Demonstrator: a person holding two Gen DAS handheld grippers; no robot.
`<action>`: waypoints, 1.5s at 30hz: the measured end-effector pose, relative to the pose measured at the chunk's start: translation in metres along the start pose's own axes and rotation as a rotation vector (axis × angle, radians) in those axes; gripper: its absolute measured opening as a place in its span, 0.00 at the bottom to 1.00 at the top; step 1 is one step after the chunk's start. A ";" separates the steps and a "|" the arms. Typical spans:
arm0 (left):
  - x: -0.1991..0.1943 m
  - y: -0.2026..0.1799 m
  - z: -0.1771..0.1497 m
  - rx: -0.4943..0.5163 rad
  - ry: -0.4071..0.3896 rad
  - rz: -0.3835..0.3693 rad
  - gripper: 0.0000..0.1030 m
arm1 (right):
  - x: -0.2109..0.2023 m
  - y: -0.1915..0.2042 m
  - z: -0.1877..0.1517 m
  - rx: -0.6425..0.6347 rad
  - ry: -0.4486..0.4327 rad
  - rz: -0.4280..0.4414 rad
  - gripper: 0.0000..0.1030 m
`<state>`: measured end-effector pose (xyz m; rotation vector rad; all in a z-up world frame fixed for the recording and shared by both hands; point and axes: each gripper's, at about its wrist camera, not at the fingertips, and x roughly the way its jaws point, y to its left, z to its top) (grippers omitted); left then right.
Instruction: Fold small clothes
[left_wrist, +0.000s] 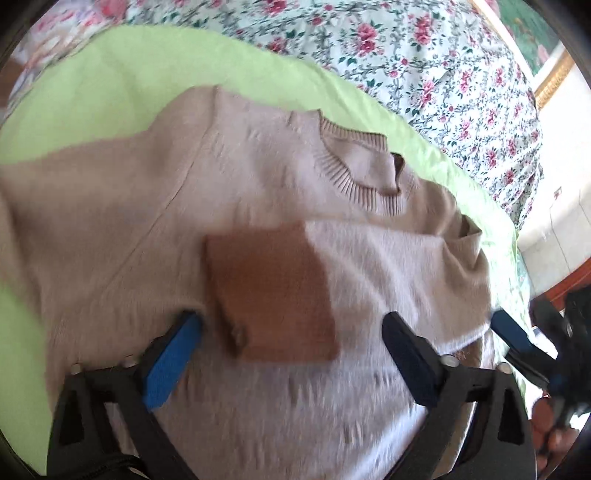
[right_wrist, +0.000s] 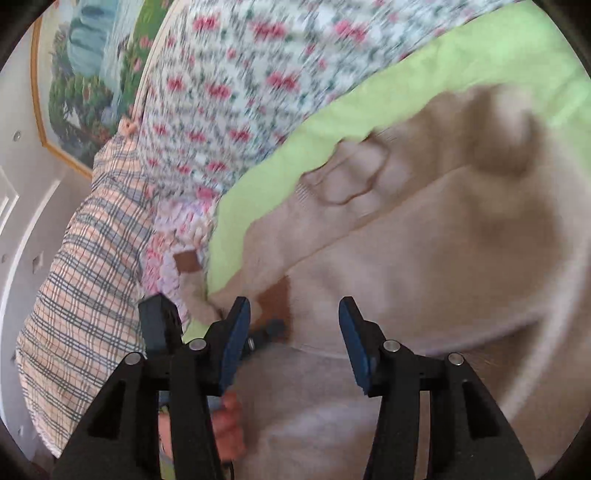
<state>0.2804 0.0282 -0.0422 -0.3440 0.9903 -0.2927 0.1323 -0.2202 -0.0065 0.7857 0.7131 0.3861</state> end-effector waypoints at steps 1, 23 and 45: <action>0.004 -0.003 0.003 0.029 -0.005 -0.002 0.55 | -0.009 -0.005 -0.001 0.011 -0.021 -0.024 0.50; -0.034 0.032 0.004 0.098 -0.164 0.088 0.06 | 0.013 -0.115 0.104 -0.018 0.046 -0.469 0.50; -0.008 0.012 0.002 0.152 -0.089 0.115 0.12 | -0.002 -0.084 0.065 -0.241 0.071 -0.589 0.21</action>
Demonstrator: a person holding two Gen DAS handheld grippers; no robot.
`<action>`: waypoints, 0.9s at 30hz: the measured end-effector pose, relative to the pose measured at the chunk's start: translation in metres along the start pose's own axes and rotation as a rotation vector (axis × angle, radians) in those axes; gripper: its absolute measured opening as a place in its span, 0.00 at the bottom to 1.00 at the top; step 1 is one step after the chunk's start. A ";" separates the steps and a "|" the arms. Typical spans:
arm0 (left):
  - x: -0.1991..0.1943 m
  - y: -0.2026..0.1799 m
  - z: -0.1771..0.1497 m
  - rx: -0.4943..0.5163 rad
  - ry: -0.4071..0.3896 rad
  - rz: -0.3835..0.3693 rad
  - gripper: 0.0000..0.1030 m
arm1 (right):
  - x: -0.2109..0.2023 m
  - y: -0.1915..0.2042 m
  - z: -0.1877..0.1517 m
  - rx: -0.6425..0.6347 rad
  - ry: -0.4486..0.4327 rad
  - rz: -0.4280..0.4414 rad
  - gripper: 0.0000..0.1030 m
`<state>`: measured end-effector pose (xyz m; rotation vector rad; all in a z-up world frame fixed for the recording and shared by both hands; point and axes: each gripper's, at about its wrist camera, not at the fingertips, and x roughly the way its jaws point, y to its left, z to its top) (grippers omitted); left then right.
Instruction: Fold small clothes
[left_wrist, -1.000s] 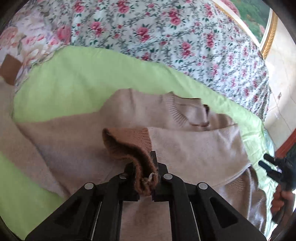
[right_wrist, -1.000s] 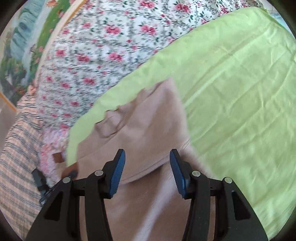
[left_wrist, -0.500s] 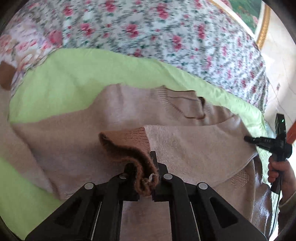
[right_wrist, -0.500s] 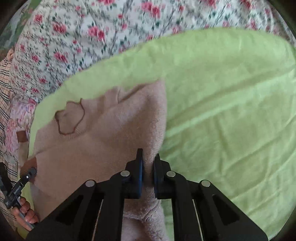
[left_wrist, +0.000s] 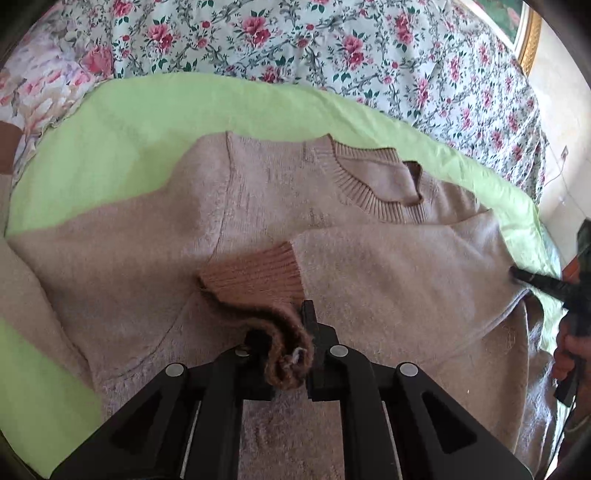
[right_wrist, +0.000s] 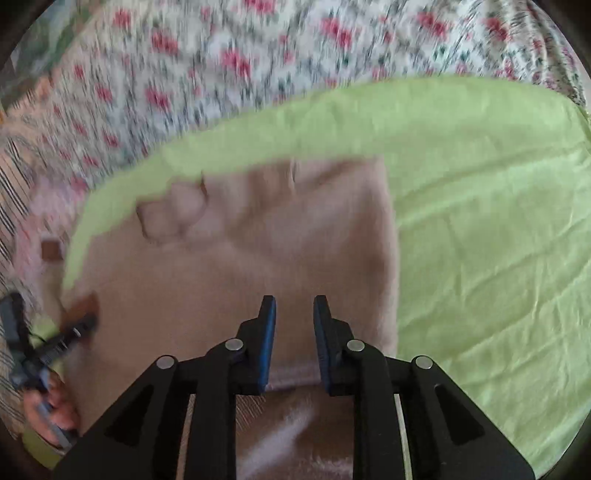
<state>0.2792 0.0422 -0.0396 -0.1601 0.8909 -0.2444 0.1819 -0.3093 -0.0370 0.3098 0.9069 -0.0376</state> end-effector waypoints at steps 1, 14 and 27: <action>-0.004 0.002 -0.003 -0.001 0.003 0.000 0.14 | 0.002 -0.010 -0.005 0.033 0.002 -0.003 0.21; -0.099 0.117 -0.001 -0.193 -0.090 0.194 0.67 | -0.060 0.033 -0.069 0.066 -0.030 0.292 0.45; -0.045 0.280 0.103 -0.395 0.023 0.472 0.78 | -0.043 0.077 -0.088 0.002 0.065 0.341 0.46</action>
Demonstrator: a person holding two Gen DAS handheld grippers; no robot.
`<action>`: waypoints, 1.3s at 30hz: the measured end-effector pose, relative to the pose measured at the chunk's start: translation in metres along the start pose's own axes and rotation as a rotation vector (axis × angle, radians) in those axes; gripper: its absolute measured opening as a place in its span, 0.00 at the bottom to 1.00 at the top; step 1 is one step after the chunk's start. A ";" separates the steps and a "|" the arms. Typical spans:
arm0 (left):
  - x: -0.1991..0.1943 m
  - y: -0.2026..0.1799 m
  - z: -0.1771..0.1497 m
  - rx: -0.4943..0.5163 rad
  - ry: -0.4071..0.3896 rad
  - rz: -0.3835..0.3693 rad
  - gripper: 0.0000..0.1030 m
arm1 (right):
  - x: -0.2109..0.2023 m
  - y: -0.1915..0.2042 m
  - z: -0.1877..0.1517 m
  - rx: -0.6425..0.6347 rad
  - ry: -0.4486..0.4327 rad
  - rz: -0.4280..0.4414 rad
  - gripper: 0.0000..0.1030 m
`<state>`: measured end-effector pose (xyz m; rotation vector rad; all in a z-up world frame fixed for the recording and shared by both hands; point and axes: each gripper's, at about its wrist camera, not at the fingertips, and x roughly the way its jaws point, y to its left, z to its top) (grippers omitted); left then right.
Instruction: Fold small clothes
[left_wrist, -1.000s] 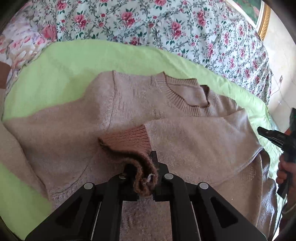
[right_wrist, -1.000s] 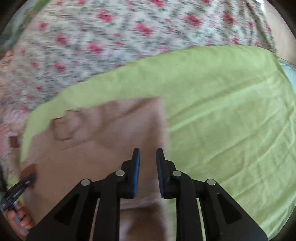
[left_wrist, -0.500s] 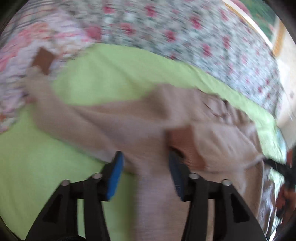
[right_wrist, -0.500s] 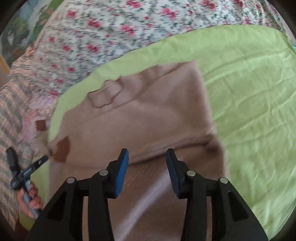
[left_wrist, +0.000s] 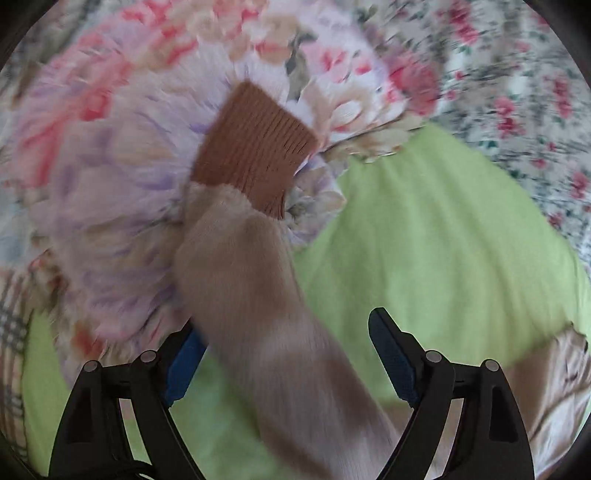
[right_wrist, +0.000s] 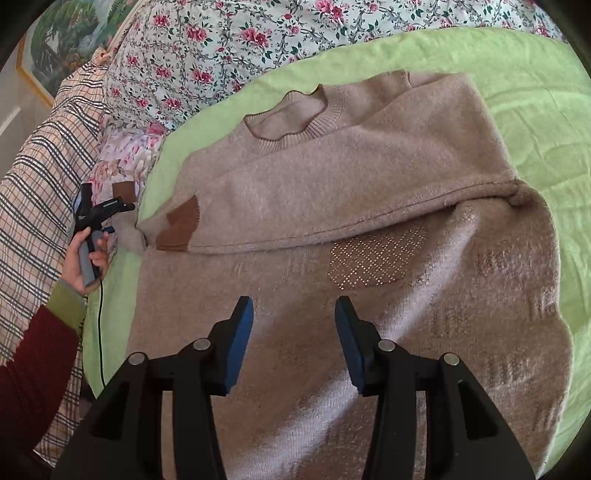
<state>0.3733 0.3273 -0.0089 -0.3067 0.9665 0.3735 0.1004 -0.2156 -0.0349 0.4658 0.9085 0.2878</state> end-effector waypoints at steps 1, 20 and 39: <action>0.005 0.000 0.001 0.004 -0.005 -0.003 0.69 | 0.002 -0.001 0.001 0.005 0.003 0.002 0.46; -0.170 -0.189 -0.122 0.414 -0.272 -0.603 0.07 | -0.023 -0.009 -0.008 0.059 -0.058 0.039 0.46; -0.113 -0.297 -0.246 0.625 0.028 -0.681 0.42 | -0.009 -0.036 0.049 0.175 -0.111 0.120 0.46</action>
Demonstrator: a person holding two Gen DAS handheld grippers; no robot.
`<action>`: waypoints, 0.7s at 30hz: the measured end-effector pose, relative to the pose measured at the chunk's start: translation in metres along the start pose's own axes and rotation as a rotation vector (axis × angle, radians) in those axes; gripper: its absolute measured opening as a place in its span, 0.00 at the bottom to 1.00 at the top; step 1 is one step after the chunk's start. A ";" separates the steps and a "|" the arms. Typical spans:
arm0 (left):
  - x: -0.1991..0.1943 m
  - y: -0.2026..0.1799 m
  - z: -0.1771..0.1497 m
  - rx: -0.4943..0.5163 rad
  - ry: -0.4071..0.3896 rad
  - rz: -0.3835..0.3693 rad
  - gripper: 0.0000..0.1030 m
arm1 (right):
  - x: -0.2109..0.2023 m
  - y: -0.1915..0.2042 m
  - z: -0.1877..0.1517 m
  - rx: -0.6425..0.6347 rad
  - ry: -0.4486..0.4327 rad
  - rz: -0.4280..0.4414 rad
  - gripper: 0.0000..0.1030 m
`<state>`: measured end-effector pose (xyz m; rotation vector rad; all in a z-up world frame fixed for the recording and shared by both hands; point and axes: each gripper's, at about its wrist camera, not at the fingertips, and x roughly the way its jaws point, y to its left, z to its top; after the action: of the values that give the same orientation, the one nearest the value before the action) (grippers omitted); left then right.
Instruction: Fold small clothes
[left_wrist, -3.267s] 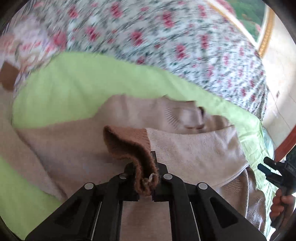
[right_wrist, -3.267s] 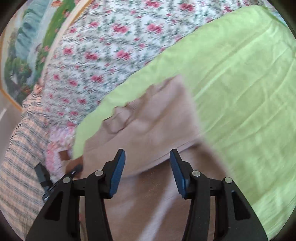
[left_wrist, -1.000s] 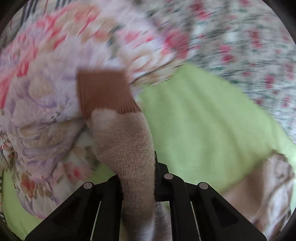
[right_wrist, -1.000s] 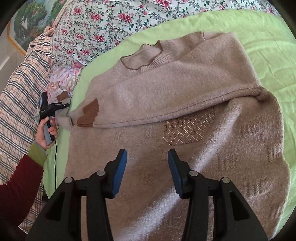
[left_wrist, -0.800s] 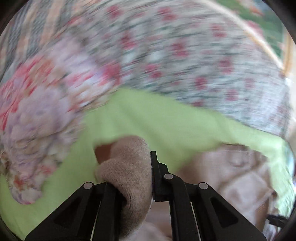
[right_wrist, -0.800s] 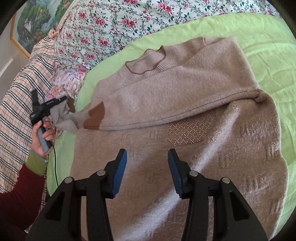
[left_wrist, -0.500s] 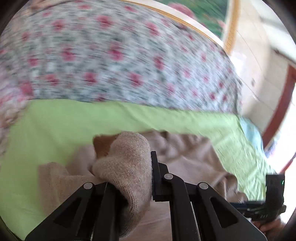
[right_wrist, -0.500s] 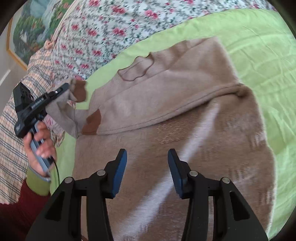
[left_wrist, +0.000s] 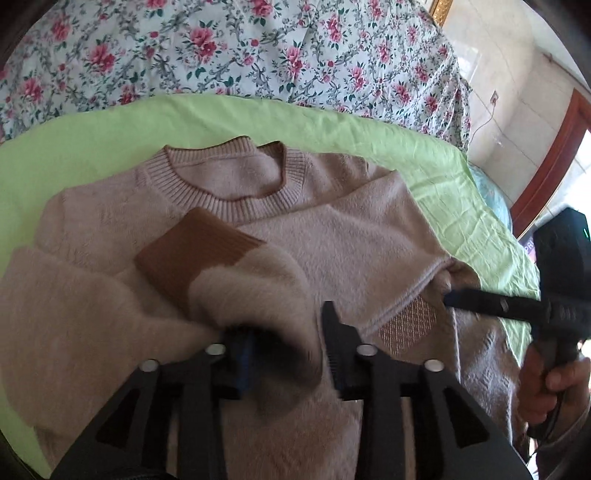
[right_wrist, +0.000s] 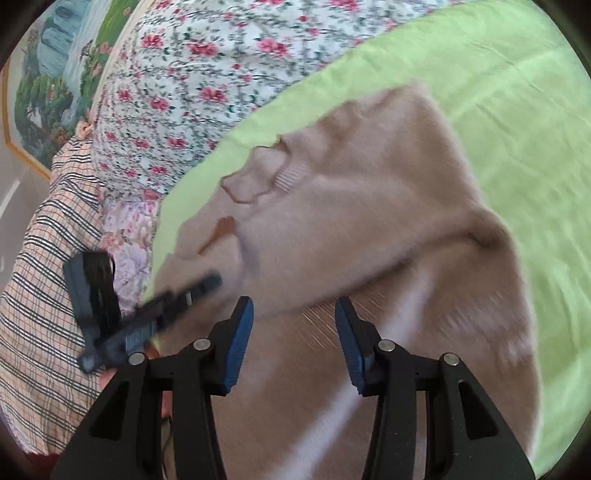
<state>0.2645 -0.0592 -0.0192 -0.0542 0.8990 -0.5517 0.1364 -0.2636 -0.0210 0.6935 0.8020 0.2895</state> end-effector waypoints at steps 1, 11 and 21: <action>-0.010 0.002 -0.008 -0.011 -0.009 0.004 0.45 | 0.008 0.006 0.006 -0.011 0.006 0.015 0.46; -0.096 0.075 -0.071 -0.176 -0.070 0.272 0.62 | 0.120 0.057 0.052 -0.127 0.155 0.053 0.46; -0.075 0.138 -0.071 -0.296 0.008 0.366 0.59 | 0.116 0.076 0.058 -0.207 0.072 0.058 0.09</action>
<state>0.2334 0.1082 -0.0471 -0.1514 0.9655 -0.0758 0.2582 -0.1773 -0.0066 0.5146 0.8084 0.4458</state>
